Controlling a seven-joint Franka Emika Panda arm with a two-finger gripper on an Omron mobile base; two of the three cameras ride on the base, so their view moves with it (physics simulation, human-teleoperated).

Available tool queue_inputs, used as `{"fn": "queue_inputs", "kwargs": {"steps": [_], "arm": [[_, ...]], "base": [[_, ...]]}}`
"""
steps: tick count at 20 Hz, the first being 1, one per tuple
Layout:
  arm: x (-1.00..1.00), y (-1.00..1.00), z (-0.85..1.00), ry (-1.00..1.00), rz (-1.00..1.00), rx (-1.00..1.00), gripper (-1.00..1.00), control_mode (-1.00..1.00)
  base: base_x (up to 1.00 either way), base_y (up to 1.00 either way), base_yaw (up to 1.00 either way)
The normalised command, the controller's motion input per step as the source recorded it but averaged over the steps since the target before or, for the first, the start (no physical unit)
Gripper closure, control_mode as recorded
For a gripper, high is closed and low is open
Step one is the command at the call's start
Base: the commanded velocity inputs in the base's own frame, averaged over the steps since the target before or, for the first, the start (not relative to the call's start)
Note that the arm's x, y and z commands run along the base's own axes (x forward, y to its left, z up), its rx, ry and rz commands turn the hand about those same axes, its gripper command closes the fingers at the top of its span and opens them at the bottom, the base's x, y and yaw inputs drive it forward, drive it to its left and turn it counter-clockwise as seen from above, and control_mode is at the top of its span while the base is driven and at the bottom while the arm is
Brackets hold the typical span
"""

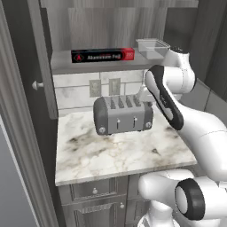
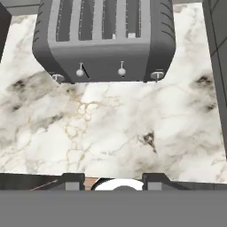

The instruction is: Retrieve the tupperware and aluminum foil from the cabinet and place them on the dining counter near the plate with avocado and lemon to prepare for storing leftovers.

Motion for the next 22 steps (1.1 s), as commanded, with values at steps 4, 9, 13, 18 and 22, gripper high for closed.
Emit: {"fn": "queue_inputs", "kwargs": {"steps": [4,9,13,18,22], "arm": [[-0.08,0.0,0.01,-0.18,-0.02,0.01,-1.0,-1.0],[-0.07,0.01,0.53,-0.45,-0.07,0.17,-1.0,-1.0],[0.0,0.0,0.75,-0.47,-0.17,0.23,-1.0,-1.0],[0.0,0.17,0.73,-0.28,-0.4,0.07,-1.0,-1.0],[0.01,0.23,0.66,-0.07,-0.49,0.0,-1.0,-1.0]], "base": [[0.0,0.0,0.0],[0.0,0.0,0.0],[0.0,0.0,0.0],[0.0,0.0,0.0],[0.0,0.0,0.0]]}}
